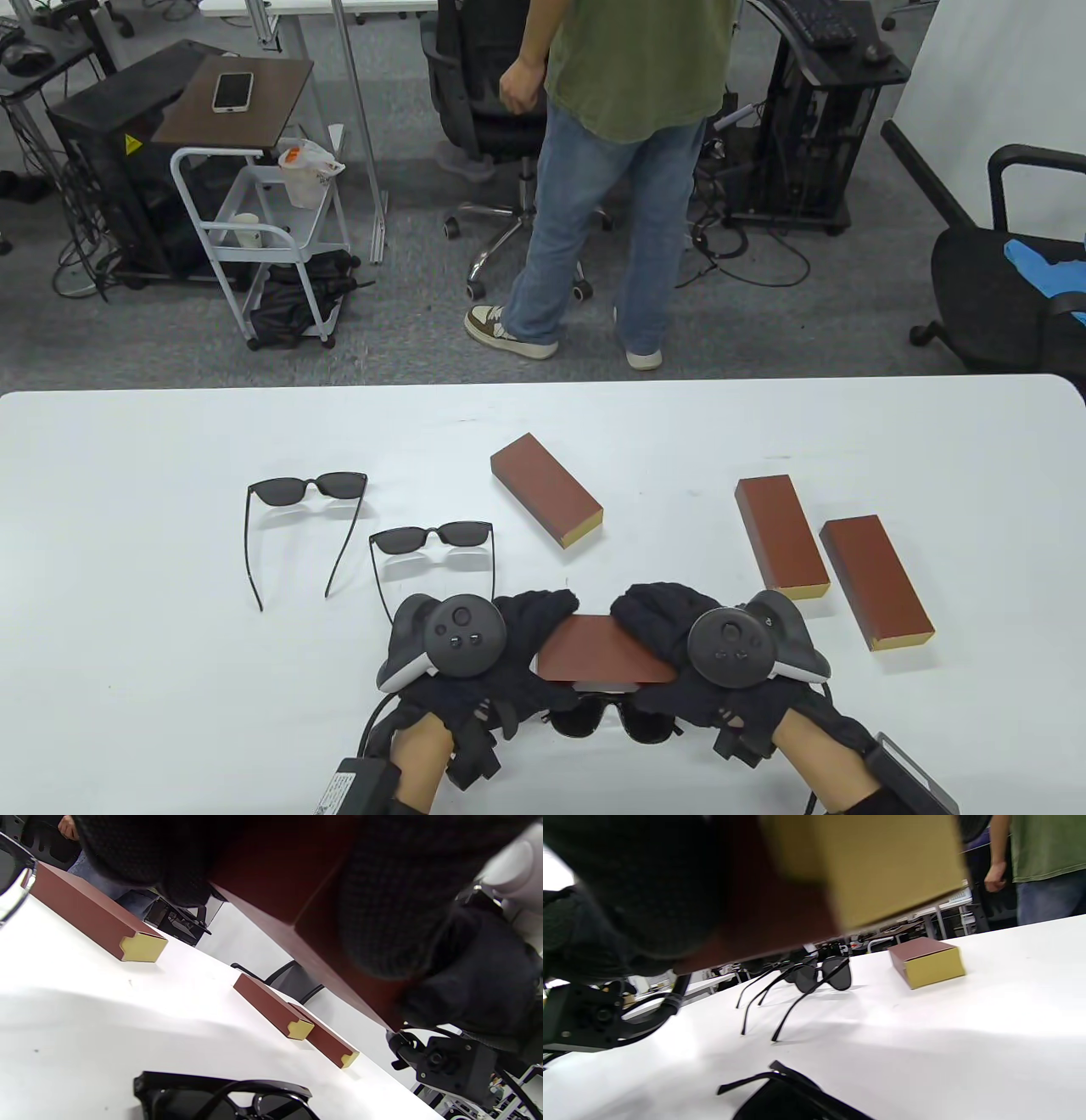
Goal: Slide to open storage boxes and store sunglasses
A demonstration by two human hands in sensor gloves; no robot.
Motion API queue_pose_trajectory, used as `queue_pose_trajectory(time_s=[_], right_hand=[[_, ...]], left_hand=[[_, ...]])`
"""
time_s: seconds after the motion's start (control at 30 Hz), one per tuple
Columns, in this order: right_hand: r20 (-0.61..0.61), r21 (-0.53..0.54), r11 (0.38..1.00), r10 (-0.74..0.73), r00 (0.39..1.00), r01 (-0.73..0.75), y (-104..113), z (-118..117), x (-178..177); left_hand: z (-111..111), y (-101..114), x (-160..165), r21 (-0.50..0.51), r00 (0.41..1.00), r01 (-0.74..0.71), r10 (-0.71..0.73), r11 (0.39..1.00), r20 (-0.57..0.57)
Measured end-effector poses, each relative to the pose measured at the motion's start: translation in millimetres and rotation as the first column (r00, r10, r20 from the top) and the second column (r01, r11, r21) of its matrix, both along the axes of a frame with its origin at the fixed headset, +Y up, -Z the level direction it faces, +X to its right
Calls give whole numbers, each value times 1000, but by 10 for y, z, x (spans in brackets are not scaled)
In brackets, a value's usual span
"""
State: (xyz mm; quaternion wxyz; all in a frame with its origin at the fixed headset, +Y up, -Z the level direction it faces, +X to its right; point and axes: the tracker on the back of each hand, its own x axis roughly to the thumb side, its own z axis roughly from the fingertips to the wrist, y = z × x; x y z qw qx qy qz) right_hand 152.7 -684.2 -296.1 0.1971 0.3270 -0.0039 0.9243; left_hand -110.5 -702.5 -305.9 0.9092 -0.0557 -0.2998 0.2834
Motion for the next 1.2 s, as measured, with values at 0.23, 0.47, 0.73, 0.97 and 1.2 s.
queue_pose_trajectory(time_s=[0.23, 0.47, 0.73, 0.97, 1.2], right_hand=[[67, -92, 993, -64, 996, 70, -128, -52, 299], [83, -130, 976, -164, 983, 173, -156, -80, 362], [120, -155, 971, -163, 979, 181, -170, -118, 446], [179, -174, 965, -164, 970, 195, -193, -191, 661], [228, -202, 952, -183, 956, 231, -201, -256, 856]], left_hand=[[-34, -31, -79, -31, 999, -27, 26, 999, -19], [-31, -39, -89, -42, 999, -49, 48, 998, -17], [-41, -55, -143, -30, 999, -22, 21, 999, -45], [-72, -103, -231, -61, 997, -12, 8, 998, -77], [-108, -139, -344, -93, 993, -28, 16, 995, -119]])
